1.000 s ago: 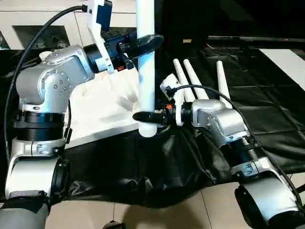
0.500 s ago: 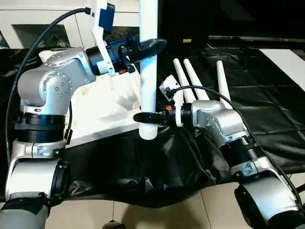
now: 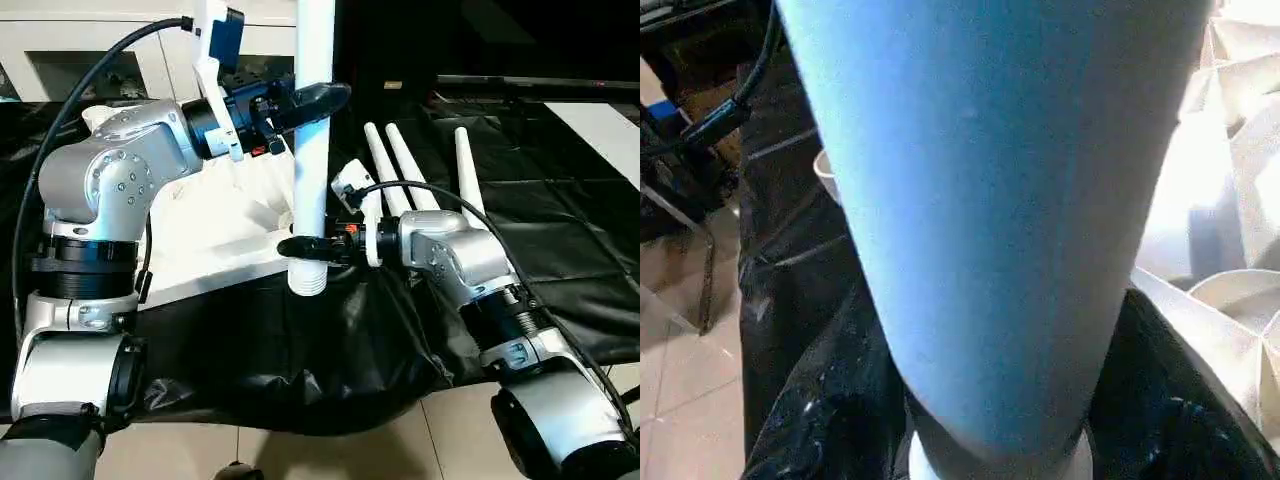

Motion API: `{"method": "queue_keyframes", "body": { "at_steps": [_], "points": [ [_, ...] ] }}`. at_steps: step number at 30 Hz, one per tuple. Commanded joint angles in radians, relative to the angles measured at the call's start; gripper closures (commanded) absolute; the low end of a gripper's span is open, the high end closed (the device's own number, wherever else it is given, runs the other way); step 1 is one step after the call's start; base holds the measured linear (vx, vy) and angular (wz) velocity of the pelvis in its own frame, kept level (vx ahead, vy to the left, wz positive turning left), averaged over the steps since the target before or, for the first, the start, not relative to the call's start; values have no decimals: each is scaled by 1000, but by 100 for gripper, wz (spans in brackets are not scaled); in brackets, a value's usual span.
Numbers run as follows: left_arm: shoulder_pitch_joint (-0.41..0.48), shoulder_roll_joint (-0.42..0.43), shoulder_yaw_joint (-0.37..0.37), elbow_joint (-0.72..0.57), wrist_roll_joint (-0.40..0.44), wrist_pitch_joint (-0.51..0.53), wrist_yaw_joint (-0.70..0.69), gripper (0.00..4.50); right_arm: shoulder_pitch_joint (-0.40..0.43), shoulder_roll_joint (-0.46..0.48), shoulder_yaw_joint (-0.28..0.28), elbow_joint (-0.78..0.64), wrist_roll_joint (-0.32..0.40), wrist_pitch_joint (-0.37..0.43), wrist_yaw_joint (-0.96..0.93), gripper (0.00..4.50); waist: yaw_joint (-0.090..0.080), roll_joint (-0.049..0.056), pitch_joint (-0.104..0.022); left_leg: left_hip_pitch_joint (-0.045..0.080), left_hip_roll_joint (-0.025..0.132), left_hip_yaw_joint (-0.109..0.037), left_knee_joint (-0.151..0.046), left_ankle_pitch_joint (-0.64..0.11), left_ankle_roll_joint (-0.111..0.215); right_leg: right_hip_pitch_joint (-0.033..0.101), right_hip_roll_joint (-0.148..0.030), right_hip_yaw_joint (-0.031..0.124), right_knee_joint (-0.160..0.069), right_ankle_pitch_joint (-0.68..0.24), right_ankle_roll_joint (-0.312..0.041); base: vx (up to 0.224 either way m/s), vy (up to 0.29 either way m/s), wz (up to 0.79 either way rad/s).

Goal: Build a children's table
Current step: Insert table leg to table base

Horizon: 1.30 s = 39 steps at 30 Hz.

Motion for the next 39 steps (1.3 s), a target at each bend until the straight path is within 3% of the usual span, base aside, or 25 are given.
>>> {"method": "queue_keyframes", "body": {
  "at_steps": [1,2,7,8,13,21,26,29,31,32,33,34,35,37,39],
  "points": [
    [-15,3,15,-28,-18,3,-8,216,-21,-6,-27,2,11,1,-7,257,1,8,-83,18,16,-3,-63,4,4,68,-69,42,-54,195,-260,0,0,0],
    [-15,4,15,-29,-19,3,-11,182,-21,-6,-29,1,12,0,-9,259,1,8,-83,18,17,-3,-63,4,3,69,-70,42,-54,195,-259,0,0,0],
    [-26,1,37,-18,-42,24,-5,159,-14,-9,-51,-23,29,10,-20,261,3,11,-84,18,15,-3,-62,-1,-4,69,-69,42,-54,201,-261,0,0,0],
    [-29,4,36,-14,-45,29,-7,139,-10,-9,-56,-36,34,12,-24,263,5,17,-84,19,16,-4,-62,-2,-5,68,-69,42,-54,202,-261,0,0,0],
    [-52,-11,63,34,-44,16,31,95,3,-14,-74,-76,52,23,-29,264,5,16,-84,19,14,-4,-62,-7,-8,70,-66,41,-54,219,-259,0,0,0],
    [-43,11,187,167,-48,-124,48,91,44,-69,-119,-122,61,36,-55,265,8,20,-86,20,12,-6,-62,-17,-20,72,-65,41,-56,219,-243,0,0,0],
    [-14,15,204,184,-41,-159,45,91,76,-91,-138,-148,61,51,-78,265,7,18,-85,19,14,-5,-62,-26,-20,72,-66,40,-57,216,-256,0,0,0],
    [29,12,152,176,-10,-186,-6,91,85,-91,-148,-151,57,45,-98,265,8,17,-84,19,15,-4,-63,-27,-18,71,-68,41,-57,207,-258,0,0,0],
    [64,28,50,197,104,-253,-16,91,86,-88,-151,-140,48,20,-121,265,9,16,-85,20,18,-6,-65,-25,-11,70,-69,41,-60,193,-250,0,0,0],
    [96,49,-70,236,241,-323,-7,91,84,-80,-162,-117,34,-24,-160,265,8,18,-85,22,21,-7,-66,-29,-10,67,-71,41,-61,174,-235,0,0,0],
    [98,51,-78,239,249,-327,-6,91,84,-79,-162,-116,33,-26,-162,265,8,17,-84,23,21,-6,-66,-34,-9,66,-70,42,-63,160,-225,0,0,0],
    [129,65,-195,278,388,-423,19,91,83,-71,-175,-86,9,-92,-209,265,8,17,-84,22,23,-7,-69,-36,-19,66,-74,43,-63,140,-208,0,0,0],
    [129,65,-195,278,388,-423,19,91,83,-71,-175,-86,9,-92,-209,265,6,17,-84,21,22,-7,-69,-37,-22,66,-73,43,-62,137,-202,0,0,0],
    [174,64,-297,301,486,-552,-15,91,96,-77,-161,-72,-31,-154,-244,265,6,16,-88,20,19,-6,-67,-17,-29,68,-72,43,-58,178,-205,0,0,0],
    [189,64,-330,306,508,-581,-39,91,102,-81,-155,-72,-39,-159,-248,265,6,17,-89,18,18,-7,-66,-11,-25,69,-71,44,-58,199,-210,0,0,0]
  ]
}}
